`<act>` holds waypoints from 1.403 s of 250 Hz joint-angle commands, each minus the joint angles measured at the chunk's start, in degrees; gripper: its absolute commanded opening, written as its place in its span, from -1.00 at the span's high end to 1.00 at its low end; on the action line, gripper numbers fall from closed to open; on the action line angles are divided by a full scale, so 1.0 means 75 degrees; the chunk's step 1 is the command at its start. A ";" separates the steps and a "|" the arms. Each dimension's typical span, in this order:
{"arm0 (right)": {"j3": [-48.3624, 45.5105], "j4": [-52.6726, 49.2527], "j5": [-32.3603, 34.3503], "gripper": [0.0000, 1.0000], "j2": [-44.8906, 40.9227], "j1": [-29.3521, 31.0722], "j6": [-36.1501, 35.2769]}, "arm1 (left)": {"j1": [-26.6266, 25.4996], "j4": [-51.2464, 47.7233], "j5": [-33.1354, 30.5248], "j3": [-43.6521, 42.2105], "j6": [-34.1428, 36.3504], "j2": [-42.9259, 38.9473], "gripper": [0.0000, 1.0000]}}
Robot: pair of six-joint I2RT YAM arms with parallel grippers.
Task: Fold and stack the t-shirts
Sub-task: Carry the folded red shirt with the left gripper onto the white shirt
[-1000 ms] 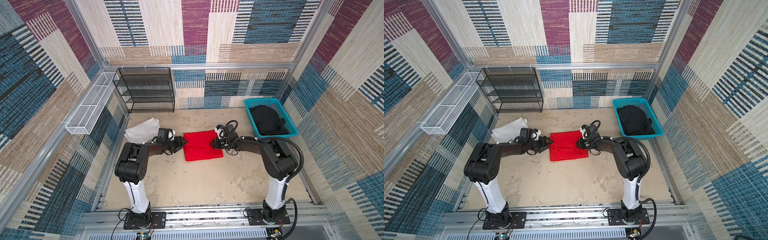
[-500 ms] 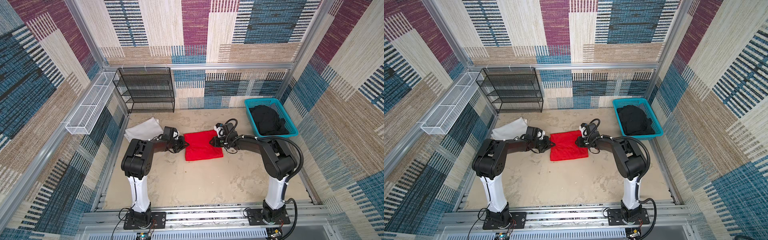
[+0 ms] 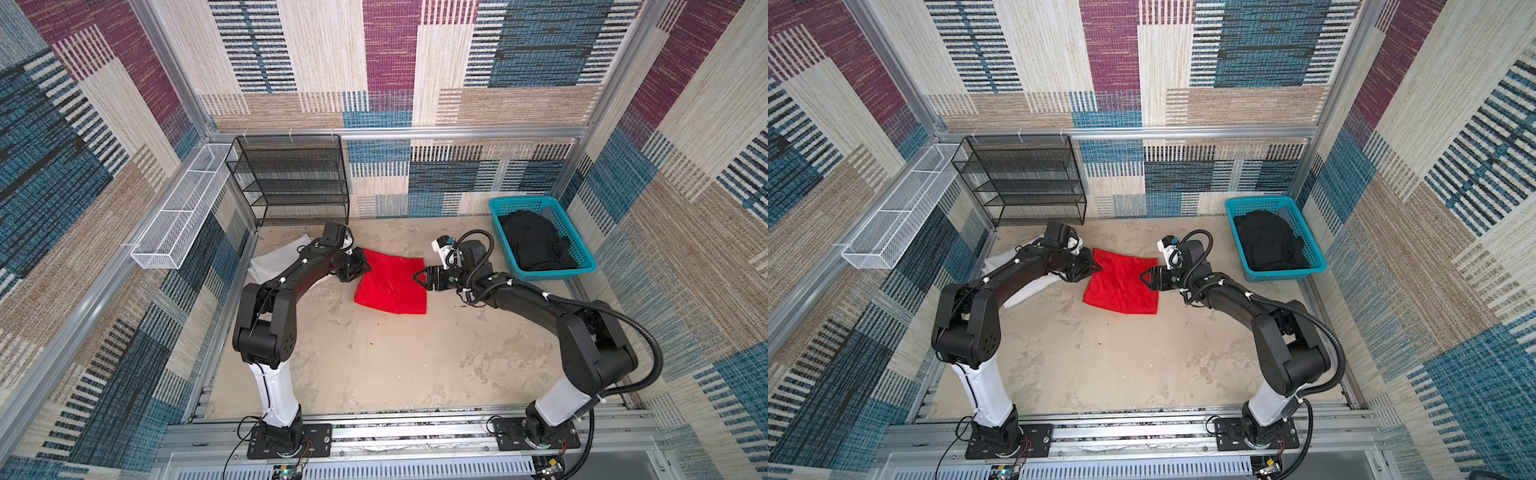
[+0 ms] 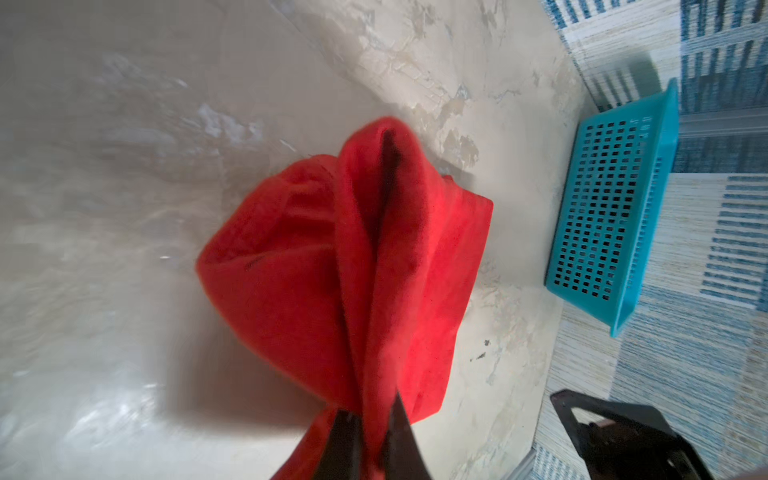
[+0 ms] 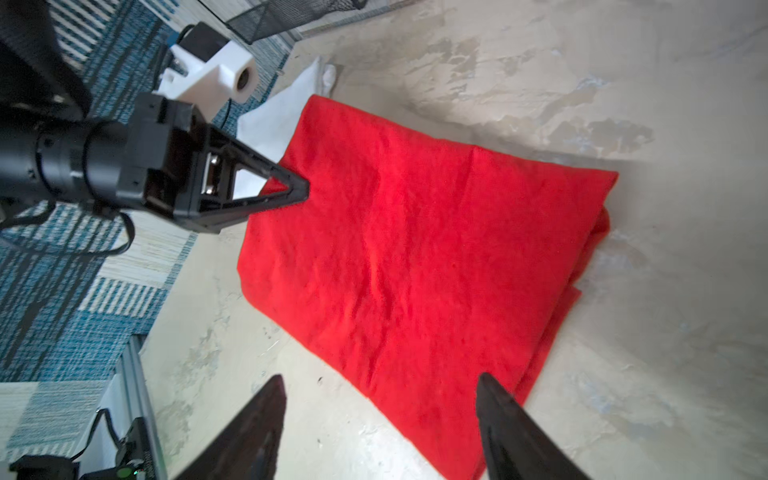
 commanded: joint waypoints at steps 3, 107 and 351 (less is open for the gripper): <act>-0.0043 -0.0006 -0.0543 -0.98 -0.0378 0.0215 -0.0133 | 0.0161 -0.2000 -0.0873 0.1104 0.1035 0.0214 1.00; -0.0851 0.0777 -0.0742 -0.98 -0.1371 0.1061 0.0483 | 0.1095 -0.3721 -0.1462 0.3515 0.1895 0.1097 1.00; -0.0879 0.0459 -0.0819 -0.98 -0.1096 0.1079 0.0495 | 0.2551 -0.3599 -0.1464 0.5671 0.1231 0.1857 1.00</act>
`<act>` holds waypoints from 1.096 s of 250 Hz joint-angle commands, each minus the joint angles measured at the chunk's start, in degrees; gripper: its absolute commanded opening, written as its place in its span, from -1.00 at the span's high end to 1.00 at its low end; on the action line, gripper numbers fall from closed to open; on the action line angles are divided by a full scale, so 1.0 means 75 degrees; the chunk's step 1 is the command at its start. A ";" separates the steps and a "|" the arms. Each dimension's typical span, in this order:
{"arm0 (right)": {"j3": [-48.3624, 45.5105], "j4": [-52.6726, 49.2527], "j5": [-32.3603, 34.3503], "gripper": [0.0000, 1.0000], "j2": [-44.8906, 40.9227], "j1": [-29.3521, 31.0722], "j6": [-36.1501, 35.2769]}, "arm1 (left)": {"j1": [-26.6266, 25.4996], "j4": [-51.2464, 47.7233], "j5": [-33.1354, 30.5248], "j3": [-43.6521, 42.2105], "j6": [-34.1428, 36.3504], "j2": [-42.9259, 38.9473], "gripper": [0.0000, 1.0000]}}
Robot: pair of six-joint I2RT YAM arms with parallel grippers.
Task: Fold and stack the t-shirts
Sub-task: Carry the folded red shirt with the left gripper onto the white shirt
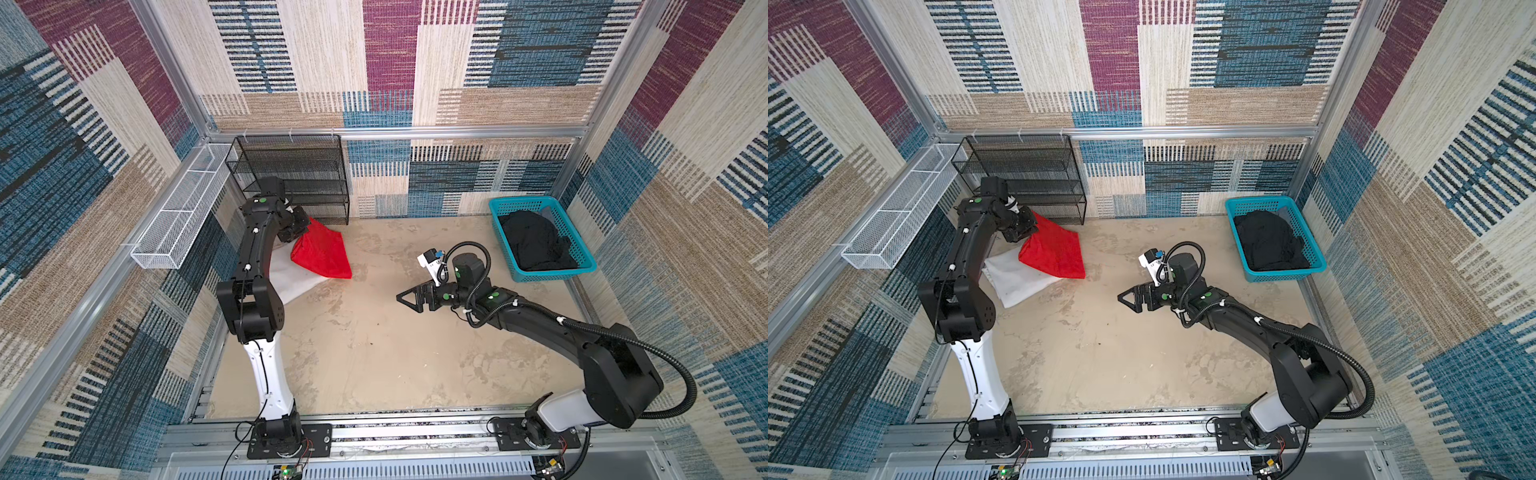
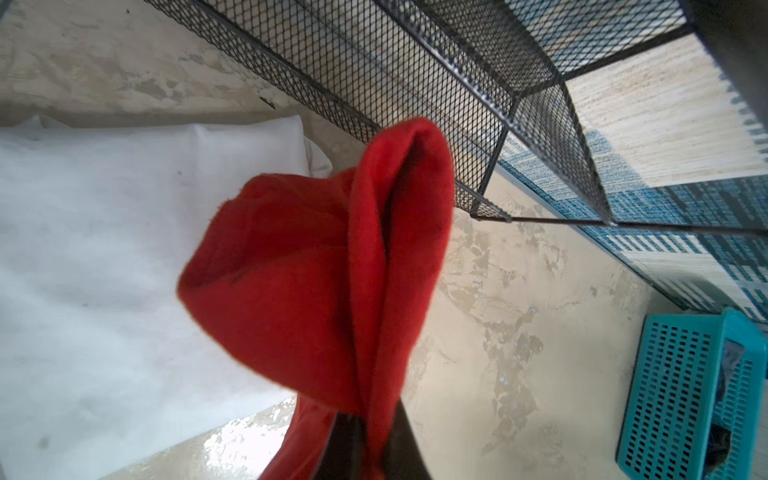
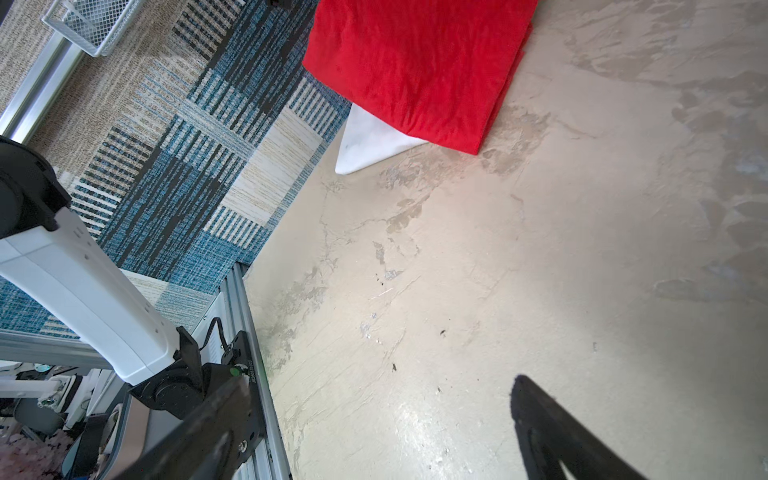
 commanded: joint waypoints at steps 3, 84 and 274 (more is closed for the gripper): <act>-0.0046 0.0119 -0.0022 -0.98 0.0029 0.0009 0.0080 | 0.0107 0.0170 0.0023 0.0129 -0.0112 -0.0010 1.00; 0.0008 0.0160 -0.0075 -0.98 0.0170 0.0021 0.0124 | 0.0473 0.0462 0.0302 -0.0489 -0.0026 -0.0675 1.00; -0.0011 0.0177 -0.0257 -0.98 0.0584 0.0162 0.0179 | 0.1484 0.2247 0.0644 -0.3712 -0.0112 -0.2366 1.00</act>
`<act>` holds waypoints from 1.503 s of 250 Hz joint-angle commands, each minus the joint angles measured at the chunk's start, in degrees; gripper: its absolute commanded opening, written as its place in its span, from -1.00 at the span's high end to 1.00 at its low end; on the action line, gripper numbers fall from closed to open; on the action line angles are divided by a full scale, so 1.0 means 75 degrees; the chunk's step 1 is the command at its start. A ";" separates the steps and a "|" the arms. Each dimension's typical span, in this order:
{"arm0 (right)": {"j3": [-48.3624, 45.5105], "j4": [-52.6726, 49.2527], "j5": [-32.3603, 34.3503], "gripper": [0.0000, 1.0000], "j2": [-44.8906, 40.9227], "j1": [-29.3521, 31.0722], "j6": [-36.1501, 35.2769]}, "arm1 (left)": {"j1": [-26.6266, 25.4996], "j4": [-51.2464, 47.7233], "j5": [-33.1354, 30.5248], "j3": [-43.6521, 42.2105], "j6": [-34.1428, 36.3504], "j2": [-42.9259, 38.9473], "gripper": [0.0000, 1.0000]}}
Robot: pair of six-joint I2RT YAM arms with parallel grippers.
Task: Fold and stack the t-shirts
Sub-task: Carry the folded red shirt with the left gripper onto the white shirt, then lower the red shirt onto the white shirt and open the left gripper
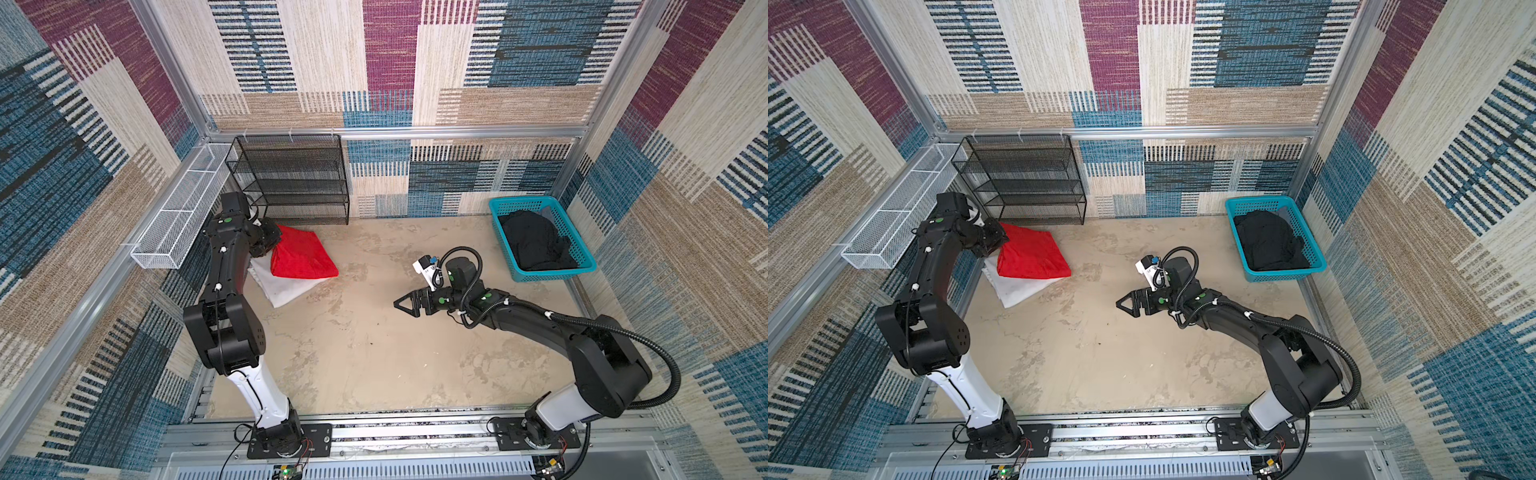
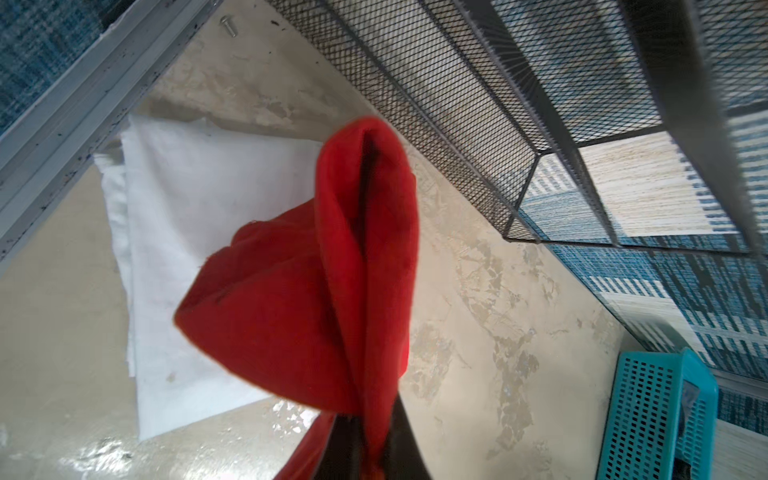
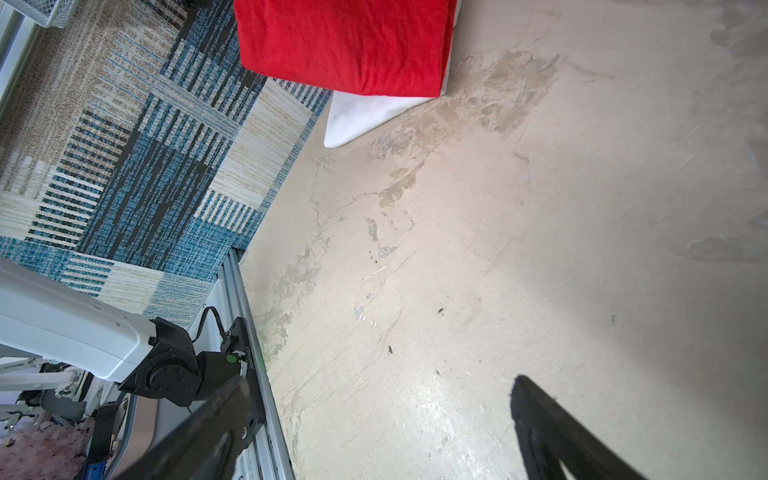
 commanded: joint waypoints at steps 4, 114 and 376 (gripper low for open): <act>0.0050 0.0160 -0.0134 -0.98 0.0078 0.0022 0.0048 | 0.0116 0.0677 0.0197 -0.0401 -0.0073 -0.0137 1.00; 0.0010 0.0167 -0.0185 -0.98 0.0220 0.0139 0.0105 | 0.0545 0.1189 0.0002 -0.1494 0.0016 -0.0313 0.97; 0.0039 0.0540 -0.0754 -0.98 0.1366 0.0338 -0.0051 | 0.0598 0.2057 -0.0903 -0.4491 0.0063 -0.0294 0.16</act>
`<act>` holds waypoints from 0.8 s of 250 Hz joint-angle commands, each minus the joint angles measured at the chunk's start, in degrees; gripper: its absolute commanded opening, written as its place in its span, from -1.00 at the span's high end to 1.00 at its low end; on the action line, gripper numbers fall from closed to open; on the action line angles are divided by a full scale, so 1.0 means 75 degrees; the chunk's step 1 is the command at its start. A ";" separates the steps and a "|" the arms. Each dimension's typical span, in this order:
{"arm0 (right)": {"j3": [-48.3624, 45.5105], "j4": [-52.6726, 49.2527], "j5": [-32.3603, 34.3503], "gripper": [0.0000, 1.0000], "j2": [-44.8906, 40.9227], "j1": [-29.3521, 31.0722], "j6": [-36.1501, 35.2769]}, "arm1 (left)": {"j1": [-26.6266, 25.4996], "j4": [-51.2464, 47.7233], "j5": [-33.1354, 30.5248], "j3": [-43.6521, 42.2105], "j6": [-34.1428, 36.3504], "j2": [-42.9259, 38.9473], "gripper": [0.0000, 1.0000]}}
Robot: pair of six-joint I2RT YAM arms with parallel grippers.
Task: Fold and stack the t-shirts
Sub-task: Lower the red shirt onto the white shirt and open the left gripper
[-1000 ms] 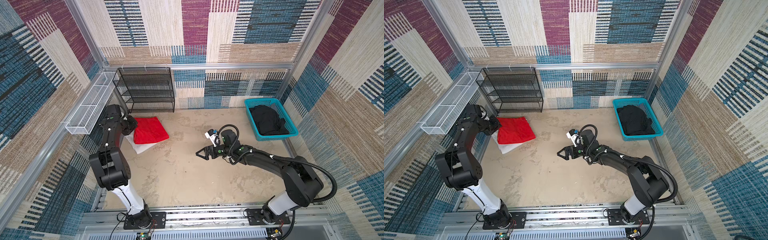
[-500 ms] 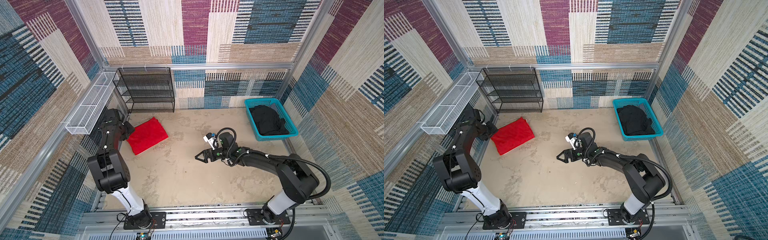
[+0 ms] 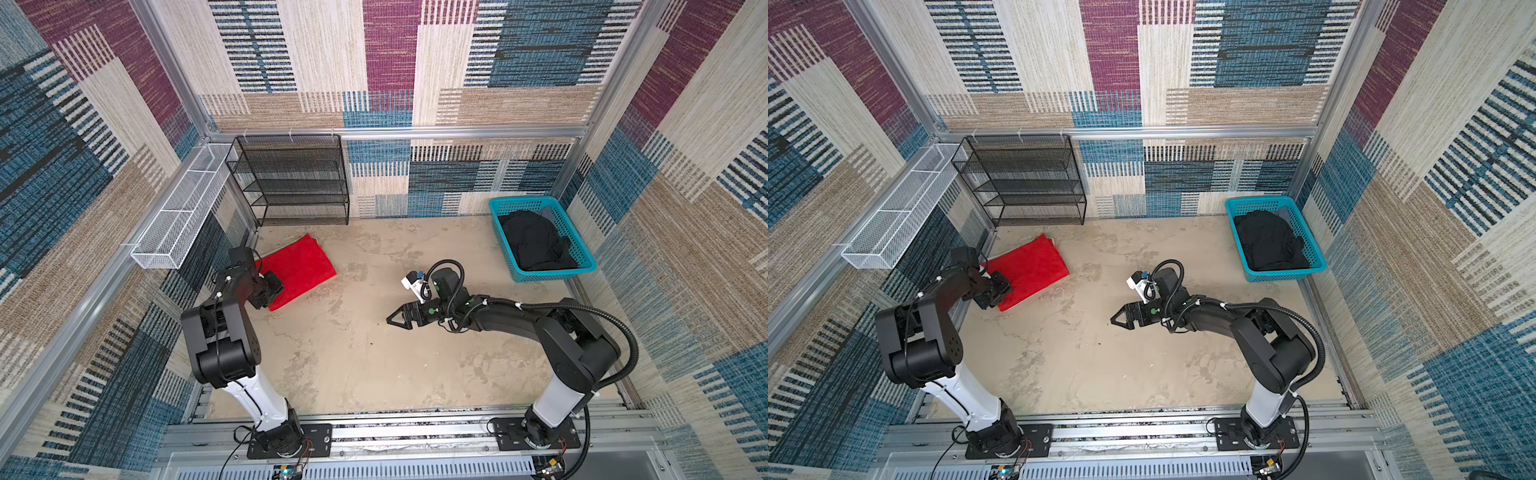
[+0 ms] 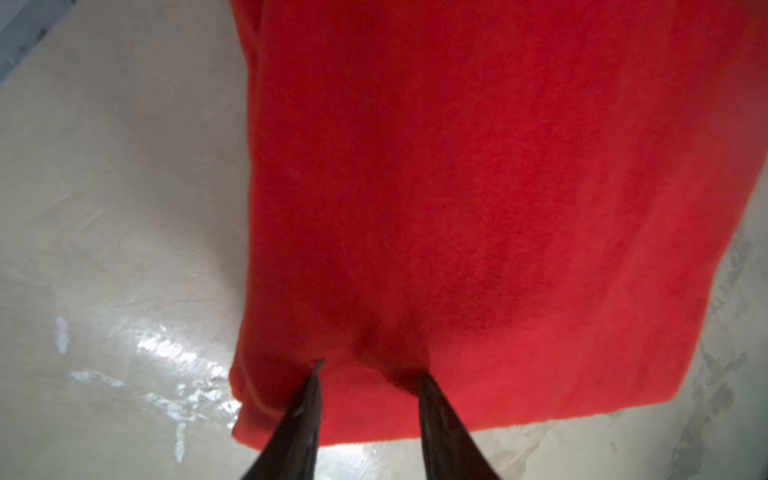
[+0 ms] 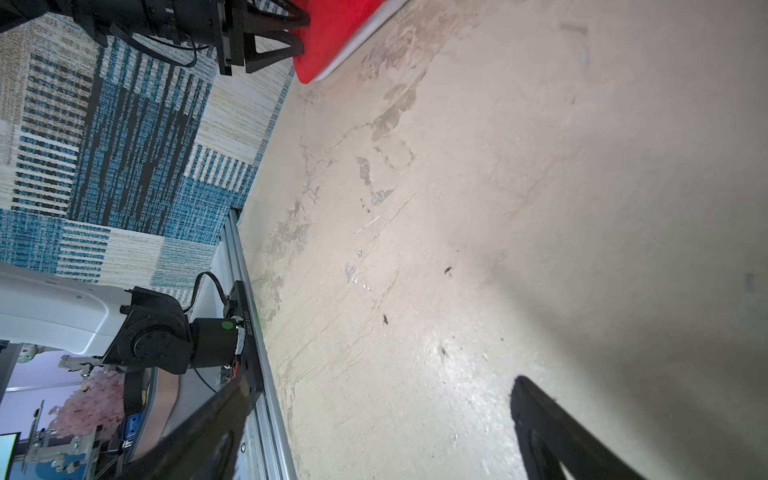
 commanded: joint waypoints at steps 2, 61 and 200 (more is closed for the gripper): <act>0.0100 0.0069 -0.0171 -0.98 0.0016 0.0009 -0.0241 | 0.0004 0.0092 -0.0272 -0.0082 -0.0107 0.0199 0.16; 0.0028 0.0087 -0.0271 -0.98 0.0097 0.0013 -0.0307 | -0.0008 0.0108 0.0025 -0.0016 0.0091 -0.0379 0.10; 0.0105 0.0661 0.0339 -0.98 0.0191 0.0009 -0.0054 | -0.0008 0.0516 -0.1555 0.2803 0.0400 0.1504 0.09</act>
